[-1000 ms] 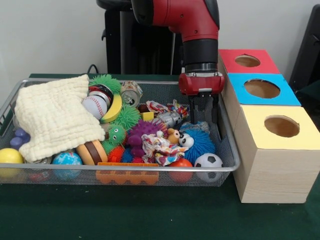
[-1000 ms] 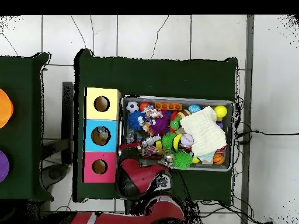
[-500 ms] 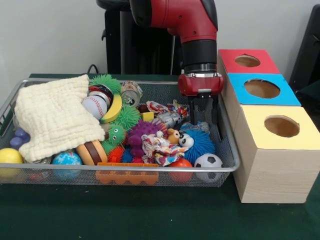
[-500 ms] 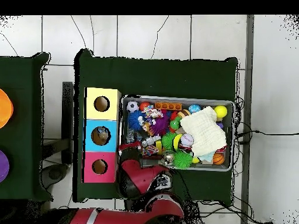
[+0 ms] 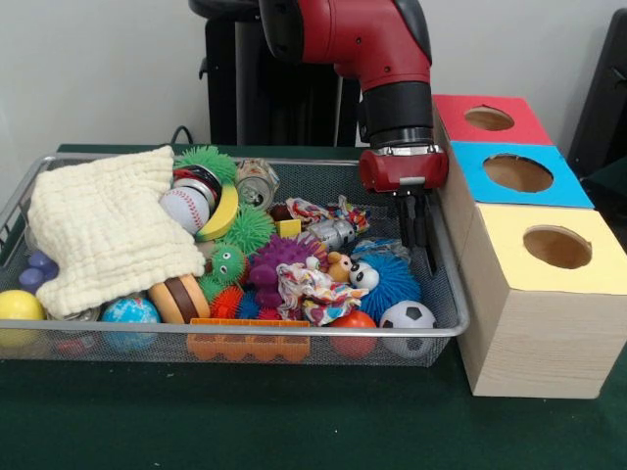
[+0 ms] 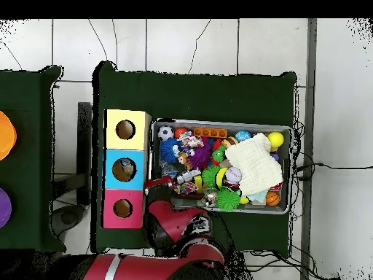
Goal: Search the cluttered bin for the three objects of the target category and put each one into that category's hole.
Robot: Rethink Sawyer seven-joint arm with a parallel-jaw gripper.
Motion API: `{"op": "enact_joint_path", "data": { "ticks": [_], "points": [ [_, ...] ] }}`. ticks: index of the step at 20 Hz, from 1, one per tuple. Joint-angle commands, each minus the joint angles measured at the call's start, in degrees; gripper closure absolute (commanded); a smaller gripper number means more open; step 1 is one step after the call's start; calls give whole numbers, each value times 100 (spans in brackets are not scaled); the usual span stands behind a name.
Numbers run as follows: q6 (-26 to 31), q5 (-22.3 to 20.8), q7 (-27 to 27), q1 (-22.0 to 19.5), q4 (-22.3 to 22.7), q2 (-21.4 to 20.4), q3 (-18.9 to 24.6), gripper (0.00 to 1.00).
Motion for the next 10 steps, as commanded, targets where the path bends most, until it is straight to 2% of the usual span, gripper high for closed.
{"op": "enact_joint_path", "data": {
  "ticks": [1, 10],
  "points": [
    [2148, 772, 557, -376, -776, 1688, -49, 100],
    [2187, 870, 555, -336, -729, 1625, -60, 100]
  ]
}}
